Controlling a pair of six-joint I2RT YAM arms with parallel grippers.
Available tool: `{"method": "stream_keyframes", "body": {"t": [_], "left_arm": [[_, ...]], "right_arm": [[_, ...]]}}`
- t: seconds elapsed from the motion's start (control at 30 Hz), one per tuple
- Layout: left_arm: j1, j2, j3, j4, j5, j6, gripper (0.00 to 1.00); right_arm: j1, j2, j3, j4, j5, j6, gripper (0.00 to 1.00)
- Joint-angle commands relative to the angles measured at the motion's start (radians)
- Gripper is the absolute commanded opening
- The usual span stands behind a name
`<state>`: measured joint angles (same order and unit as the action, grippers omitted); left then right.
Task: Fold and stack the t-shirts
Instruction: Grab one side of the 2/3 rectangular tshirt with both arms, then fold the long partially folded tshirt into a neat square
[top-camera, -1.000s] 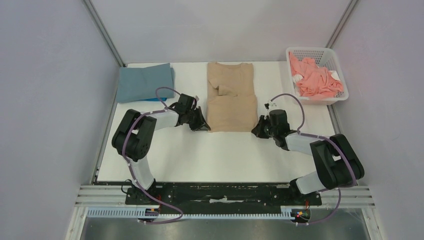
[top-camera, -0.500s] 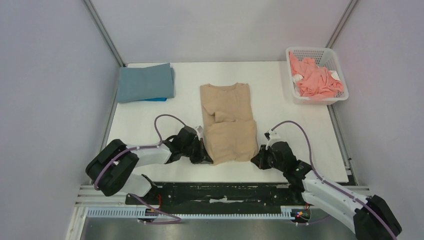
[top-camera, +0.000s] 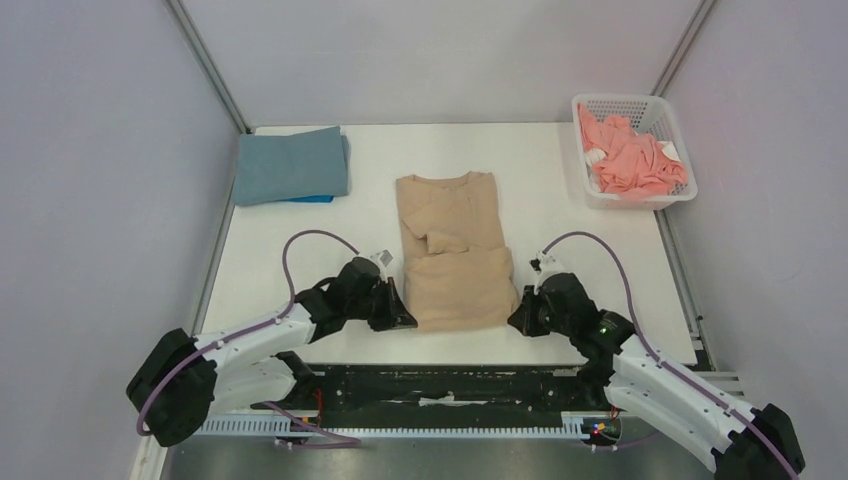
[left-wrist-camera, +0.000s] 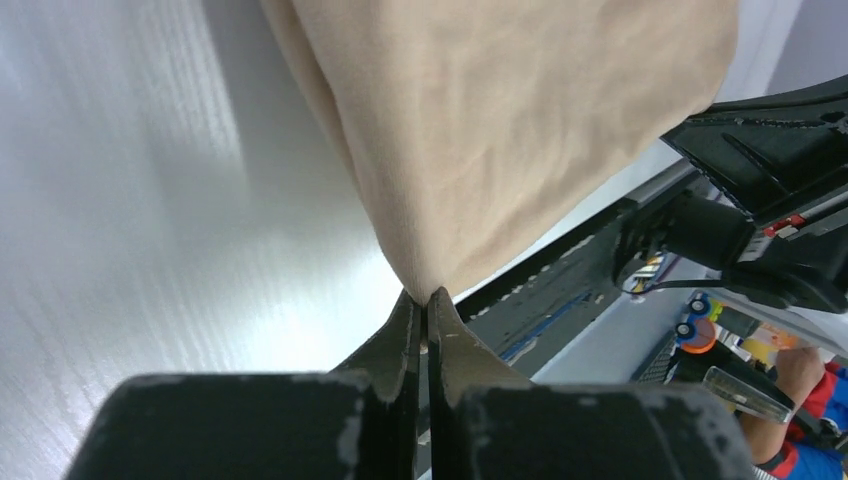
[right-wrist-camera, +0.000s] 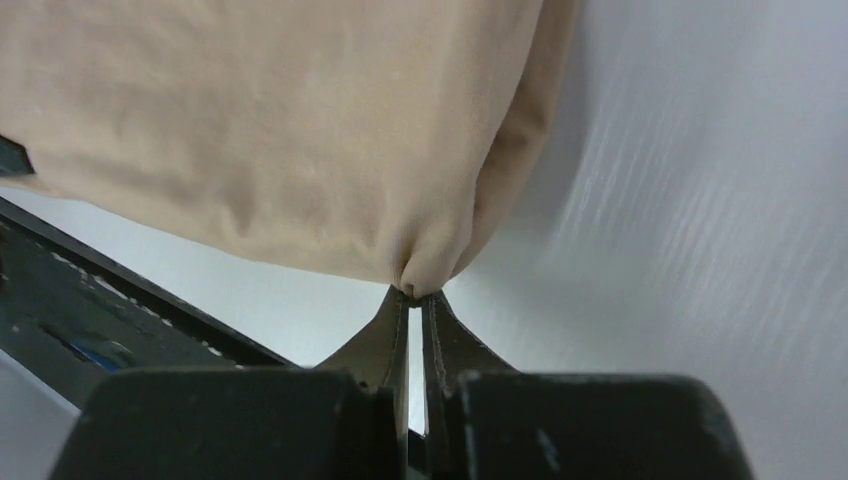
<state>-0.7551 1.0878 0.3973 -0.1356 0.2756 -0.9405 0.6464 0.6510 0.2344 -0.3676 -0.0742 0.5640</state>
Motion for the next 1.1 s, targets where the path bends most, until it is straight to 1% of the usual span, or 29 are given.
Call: {"method": "stream_keyframes", "body": {"t": [0.0, 0.1, 0.17, 0.27, 0.4, 0.5, 0.63, 0.77, 0.8, 0.93, 1.07], "left_arm": [[0.000, -0.049, 0.125, -0.060, -0.036, 0.006, 0.02], [0.022, -0.027, 0.199, -0.061, -0.044, 0.022, 0.02], [0.073, 0.007, 0.276, -0.139, -0.049, 0.056, 0.02], [0.134, 0.059, 0.364, -0.160, -0.029, 0.085, 0.02], [0.212, 0.126, 0.471, -0.190, -0.044, 0.117, 0.02], [0.287, 0.183, 0.537, -0.184, -0.011, 0.129, 0.02], [0.357, 0.282, 0.631, -0.177, 0.009, 0.153, 0.02], [0.402, 0.394, 0.756, -0.185, 0.036, 0.171, 0.02], [0.407, 0.418, 0.782, -0.190, 0.032, 0.177, 0.02], [0.427, 0.510, 0.897, -0.206, 0.003, 0.199, 0.02], [0.455, 0.624, 1.016, -0.219, -0.004, 0.211, 0.02]], "right_arm": [[0.004, 0.023, 0.201, -0.041, 0.097, -0.043, 0.00], [0.004, 0.055, 0.288, -0.004, 0.127, -0.054, 0.00], [0.004, 0.087, 0.334, 0.045, 0.148, -0.055, 0.00], [0.002, 0.151, 0.394, 0.133, 0.151, -0.087, 0.00], [-0.006, 0.288, 0.521, 0.149, 0.257, -0.131, 0.00], [-0.049, 0.369, 0.609, 0.162, 0.302, -0.157, 0.00], [-0.161, 0.457, 0.671, 0.203, 0.218, -0.178, 0.00], [-0.258, 0.544, 0.702, 0.279, 0.080, -0.183, 0.00], [-0.270, 0.575, 0.715, 0.298, 0.049, -0.184, 0.00], [-0.304, 0.686, 0.778, 0.396, 0.010, -0.180, 0.00], [-0.329, 0.820, 0.892, 0.416, -0.028, -0.184, 0.00]]}}
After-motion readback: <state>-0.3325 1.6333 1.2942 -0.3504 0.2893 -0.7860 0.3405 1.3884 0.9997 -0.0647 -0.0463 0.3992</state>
